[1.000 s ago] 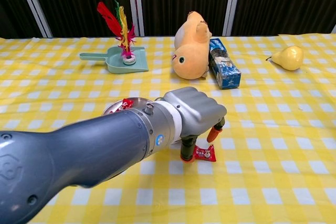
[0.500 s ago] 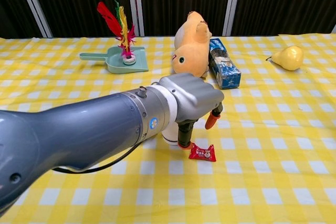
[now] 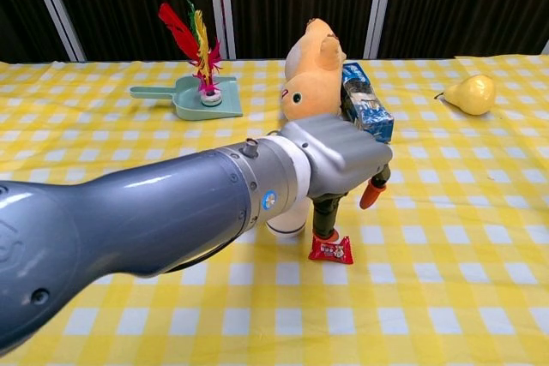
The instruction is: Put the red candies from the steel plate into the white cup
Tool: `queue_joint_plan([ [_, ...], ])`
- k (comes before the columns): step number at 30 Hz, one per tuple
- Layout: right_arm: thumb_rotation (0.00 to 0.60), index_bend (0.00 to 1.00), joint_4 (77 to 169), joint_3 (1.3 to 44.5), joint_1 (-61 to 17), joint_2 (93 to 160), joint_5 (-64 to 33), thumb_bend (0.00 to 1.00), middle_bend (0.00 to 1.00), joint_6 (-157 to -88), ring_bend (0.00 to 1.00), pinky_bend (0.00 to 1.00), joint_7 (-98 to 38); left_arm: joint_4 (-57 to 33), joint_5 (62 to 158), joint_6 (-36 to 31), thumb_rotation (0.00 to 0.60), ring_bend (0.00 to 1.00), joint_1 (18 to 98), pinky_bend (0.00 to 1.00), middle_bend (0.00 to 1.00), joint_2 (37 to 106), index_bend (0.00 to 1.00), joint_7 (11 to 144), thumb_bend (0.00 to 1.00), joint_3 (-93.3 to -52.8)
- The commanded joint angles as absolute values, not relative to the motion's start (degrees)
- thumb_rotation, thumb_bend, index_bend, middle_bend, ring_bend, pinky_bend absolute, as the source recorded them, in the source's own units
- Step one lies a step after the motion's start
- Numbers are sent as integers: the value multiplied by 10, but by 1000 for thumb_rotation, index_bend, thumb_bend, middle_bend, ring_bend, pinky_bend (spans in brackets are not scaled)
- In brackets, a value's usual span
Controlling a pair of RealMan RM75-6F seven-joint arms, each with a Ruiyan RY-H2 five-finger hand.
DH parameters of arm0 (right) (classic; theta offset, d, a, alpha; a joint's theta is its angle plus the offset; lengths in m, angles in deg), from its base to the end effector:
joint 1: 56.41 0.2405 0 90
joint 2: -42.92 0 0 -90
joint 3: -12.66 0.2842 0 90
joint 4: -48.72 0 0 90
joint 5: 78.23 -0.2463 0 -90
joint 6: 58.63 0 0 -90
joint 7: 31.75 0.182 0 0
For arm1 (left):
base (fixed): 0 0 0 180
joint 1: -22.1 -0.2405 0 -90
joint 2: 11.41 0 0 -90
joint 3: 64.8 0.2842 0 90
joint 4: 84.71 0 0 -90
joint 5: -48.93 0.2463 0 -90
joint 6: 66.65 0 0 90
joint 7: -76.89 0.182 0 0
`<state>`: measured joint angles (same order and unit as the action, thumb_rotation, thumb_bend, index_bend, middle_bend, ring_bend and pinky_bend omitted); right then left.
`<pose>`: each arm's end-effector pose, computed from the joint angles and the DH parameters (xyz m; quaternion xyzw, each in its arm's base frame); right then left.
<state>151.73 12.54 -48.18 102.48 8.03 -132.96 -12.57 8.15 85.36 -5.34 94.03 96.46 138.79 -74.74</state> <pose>-0.3161 -0.2218 0.1057 0.5500 -0.5637 0.4397 0.4316 0.0579 0.3125 -0.1838 -0.8789 -0.1745 -0.2989 0.3282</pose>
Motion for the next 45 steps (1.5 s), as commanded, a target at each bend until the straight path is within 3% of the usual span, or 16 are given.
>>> queue_joint_plan([
  [1,600,0,1517,125,-482,1025,80,327,0,-1329,0,0,-125,73,875,-74,600,969,947,996,918,957,408,1378,268,-743],
  [32,600,0,1518,126,-482,1024,80,327,0,-1331,0,0,-123,31,826,-101,600,970,977,995,910,978,380,1392,268,-722],
  [45,600,0,1519,125,-483,1023,80,327,0,-1331,0,0,-122,20,834,-98,600,969,983,996,907,988,357,1384,268,-734],
])
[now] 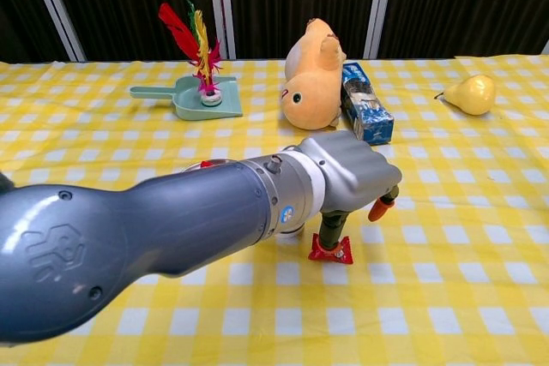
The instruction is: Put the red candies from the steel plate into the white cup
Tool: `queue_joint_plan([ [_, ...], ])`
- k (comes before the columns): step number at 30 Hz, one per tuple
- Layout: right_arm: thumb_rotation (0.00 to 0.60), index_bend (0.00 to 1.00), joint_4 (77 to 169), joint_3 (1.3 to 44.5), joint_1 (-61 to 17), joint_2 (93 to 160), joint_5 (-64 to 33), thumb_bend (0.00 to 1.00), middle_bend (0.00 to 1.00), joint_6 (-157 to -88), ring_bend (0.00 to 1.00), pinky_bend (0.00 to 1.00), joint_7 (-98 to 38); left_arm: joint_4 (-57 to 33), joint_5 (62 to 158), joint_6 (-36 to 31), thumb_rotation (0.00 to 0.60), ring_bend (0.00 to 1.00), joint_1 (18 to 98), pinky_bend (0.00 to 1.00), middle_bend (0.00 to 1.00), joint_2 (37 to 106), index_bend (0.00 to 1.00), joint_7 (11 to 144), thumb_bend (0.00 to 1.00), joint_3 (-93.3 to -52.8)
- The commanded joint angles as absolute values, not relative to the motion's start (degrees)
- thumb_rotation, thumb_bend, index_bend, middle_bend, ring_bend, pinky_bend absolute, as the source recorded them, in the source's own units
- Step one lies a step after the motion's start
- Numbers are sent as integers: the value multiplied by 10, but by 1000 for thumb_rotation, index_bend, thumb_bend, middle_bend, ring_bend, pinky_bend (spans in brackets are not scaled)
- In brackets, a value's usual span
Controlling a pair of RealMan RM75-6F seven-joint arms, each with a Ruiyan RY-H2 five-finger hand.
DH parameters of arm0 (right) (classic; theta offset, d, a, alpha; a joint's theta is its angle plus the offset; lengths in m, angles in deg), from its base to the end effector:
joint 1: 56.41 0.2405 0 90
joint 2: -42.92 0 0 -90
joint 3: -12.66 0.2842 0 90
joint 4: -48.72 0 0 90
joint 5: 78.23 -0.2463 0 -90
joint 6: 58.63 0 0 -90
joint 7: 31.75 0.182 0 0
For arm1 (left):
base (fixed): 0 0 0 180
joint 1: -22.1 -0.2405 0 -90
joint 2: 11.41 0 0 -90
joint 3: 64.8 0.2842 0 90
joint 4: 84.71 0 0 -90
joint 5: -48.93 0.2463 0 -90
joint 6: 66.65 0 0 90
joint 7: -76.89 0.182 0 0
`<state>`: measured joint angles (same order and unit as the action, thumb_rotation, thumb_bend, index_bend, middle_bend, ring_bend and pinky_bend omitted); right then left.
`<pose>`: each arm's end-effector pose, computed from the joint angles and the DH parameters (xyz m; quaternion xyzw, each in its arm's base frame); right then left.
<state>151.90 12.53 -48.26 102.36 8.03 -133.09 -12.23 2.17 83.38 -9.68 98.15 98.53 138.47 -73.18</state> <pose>-0.3158 -0.2213 0.1065 0.5475 -0.5654 0.4417 0.4308 0.0600 0.3170 -0.2083 -0.8975 -0.1427 -0.2727 0.3158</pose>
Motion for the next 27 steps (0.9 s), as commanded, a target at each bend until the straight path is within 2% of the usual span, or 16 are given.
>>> queue_joint_plan([
  [1,600,0,1519,126,-482,1023,80,327,0,-1331,0,0,-121,19,835,-98,600,969,984,995,907,989,355,1383,268,-735],
  [22,600,0,1519,126,-481,1022,78,327,0,-1329,0,0,-118,2,806,-105,600,969,989,996,903,1001,342,1397,268,-725],
  [27,600,0,1520,127,-482,1022,77,327,0,-1329,0,0,-117,2,801,-105,600,970,989,995,904,1002,407,1398,268,-723],
])
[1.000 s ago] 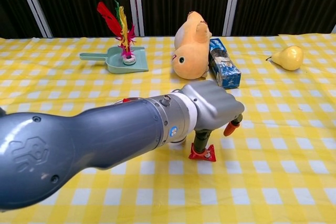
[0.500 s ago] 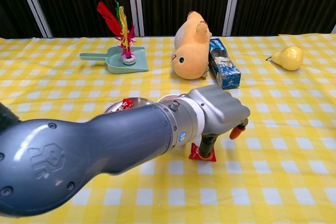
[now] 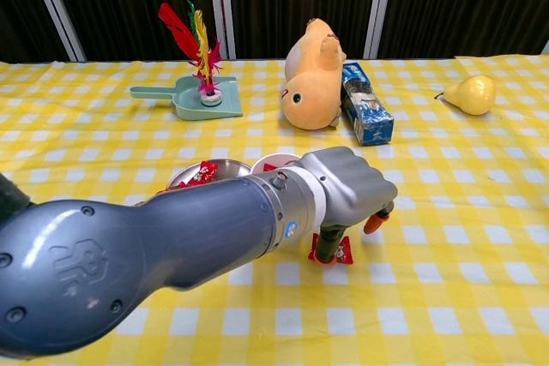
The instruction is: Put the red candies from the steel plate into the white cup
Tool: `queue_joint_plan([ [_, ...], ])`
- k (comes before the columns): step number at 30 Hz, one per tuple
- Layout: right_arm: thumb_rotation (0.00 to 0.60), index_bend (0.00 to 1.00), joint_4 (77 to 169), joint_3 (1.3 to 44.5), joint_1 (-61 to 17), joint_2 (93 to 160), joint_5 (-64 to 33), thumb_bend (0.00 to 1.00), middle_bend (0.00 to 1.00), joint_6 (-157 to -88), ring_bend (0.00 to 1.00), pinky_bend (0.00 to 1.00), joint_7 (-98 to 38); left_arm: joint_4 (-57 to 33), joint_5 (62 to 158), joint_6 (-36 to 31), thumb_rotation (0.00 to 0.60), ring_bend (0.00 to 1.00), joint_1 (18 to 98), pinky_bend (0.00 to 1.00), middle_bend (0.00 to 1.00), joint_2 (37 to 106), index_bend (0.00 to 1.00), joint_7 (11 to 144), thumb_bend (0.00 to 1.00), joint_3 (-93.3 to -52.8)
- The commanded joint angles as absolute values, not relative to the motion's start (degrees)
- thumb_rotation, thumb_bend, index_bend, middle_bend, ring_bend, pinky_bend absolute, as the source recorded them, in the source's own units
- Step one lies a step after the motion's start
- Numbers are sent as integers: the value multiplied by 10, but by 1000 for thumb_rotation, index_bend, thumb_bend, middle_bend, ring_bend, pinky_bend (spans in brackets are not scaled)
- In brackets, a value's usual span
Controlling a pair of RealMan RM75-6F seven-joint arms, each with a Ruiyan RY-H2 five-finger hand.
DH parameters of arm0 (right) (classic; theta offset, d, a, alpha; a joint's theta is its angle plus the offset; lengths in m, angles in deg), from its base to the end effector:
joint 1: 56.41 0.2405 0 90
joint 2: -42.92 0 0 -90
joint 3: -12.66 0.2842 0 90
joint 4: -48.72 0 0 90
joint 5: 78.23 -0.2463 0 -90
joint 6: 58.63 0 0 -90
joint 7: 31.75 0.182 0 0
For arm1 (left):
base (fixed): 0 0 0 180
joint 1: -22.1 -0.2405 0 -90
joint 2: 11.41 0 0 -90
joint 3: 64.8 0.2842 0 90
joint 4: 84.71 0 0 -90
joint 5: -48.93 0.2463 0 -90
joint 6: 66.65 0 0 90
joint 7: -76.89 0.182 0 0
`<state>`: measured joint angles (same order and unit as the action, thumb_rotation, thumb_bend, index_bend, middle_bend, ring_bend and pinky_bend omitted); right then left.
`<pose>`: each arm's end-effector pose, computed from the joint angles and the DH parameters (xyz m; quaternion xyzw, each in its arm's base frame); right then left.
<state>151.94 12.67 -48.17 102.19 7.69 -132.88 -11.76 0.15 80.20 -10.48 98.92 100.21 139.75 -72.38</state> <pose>-0.3165 -0.2224 0.1075 0.5443 -0.5681 0.4422 0.4306 0.0516 0.3144 -0.2219 -0.9044 -0.1461 -0.2472 0.3157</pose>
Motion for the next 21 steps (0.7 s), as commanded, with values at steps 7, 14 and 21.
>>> queue_joint_plan([
  [7,600,0,1519,127,-482,1022,77,327,0,-1329,0,0,-117,4,788,-101,600,969,988,996,905,1002,452,1405,269,-718],
  [14,600,0,1519,127,-482,1022,77,327,0,-1329,0,0,-118,6,782,-99,600,970,989,996,906,1003,530,1409,304,-716],
  [21,600,0,1519,128,-482,1023,76,327,0,-1330,0,0,-118,8,782,-99,600,970,988,996,909,1003,568,1406,362,-717],
])
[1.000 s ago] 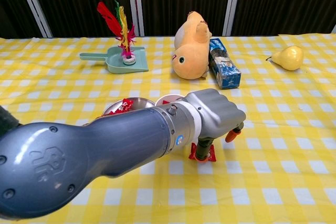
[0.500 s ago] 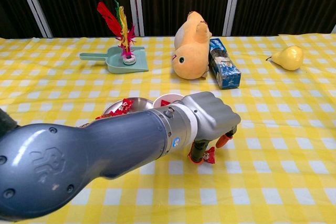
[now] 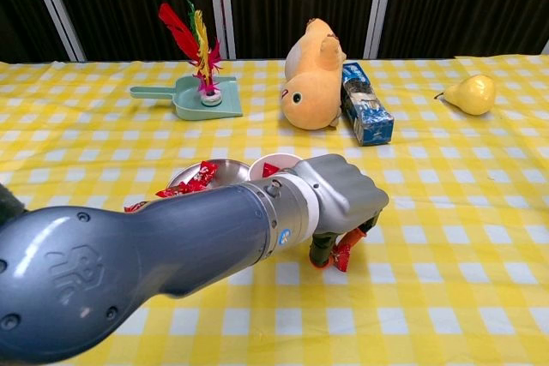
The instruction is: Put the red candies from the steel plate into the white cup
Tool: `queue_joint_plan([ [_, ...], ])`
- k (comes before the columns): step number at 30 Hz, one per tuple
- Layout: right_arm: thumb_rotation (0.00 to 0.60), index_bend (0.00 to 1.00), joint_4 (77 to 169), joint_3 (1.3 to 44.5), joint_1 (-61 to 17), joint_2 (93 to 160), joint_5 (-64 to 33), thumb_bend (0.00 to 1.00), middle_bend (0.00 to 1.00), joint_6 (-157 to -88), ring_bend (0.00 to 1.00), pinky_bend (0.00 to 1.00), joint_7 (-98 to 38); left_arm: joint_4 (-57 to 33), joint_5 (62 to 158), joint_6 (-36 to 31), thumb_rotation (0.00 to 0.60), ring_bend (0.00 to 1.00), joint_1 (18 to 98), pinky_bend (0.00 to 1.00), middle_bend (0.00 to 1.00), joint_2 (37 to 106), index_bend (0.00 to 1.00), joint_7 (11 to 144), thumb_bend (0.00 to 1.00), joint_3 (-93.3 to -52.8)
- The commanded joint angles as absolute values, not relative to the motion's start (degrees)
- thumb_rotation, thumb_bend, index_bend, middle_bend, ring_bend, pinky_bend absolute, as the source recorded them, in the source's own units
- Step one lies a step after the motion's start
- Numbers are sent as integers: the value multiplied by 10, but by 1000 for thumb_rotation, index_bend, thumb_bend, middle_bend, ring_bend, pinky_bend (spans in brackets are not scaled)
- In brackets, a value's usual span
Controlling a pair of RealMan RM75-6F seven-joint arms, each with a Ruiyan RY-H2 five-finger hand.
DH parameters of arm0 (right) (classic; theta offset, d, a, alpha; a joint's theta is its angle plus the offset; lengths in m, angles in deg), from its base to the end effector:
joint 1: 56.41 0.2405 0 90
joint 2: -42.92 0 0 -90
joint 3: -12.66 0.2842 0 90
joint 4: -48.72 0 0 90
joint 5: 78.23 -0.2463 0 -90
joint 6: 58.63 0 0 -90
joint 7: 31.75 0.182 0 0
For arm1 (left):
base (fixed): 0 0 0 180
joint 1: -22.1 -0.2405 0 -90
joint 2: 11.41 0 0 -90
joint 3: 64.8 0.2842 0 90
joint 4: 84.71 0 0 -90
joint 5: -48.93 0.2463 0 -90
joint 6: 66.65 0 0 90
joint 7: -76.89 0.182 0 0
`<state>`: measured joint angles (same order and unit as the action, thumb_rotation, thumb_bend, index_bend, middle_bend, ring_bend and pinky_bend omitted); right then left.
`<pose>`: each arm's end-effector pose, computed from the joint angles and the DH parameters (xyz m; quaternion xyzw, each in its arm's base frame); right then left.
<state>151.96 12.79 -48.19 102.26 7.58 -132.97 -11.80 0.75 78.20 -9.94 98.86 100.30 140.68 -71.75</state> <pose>-0.3163 -0.2229 0.1077 0.5431 -0.5677 0.4435 0.4313 0.0442 0.3113 -0.2239 -0.9067 -0.1522 -0.2328 0.3172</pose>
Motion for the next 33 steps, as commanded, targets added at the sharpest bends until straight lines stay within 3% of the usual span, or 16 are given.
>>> queue_joint_plan([
  [1,600,0,1520,128,-482,1022,76,327,0,-1330,0,0,-118,9,782,-99,600,970,988,996,909,1003,569,1406,362,-717],
  [14,600,0,1519,128,-482,1023,77,327,0,-1331,0,0,-118,50,833,-75,600,969,987,996,908,985,560,1377,362,-753],
  [23,600,0,1518,127,-483,1023,80,327,0,-1332,0,0,-119,106,859,-38,600,970,974,995,907,926,543,1359,362,-785],
  [33,600,0,1519,125,-483,1024,81,327,0,-1331,0,0,-127,163,848,-21,600,970,929,995,906,856,530,1340,359,-747],
])
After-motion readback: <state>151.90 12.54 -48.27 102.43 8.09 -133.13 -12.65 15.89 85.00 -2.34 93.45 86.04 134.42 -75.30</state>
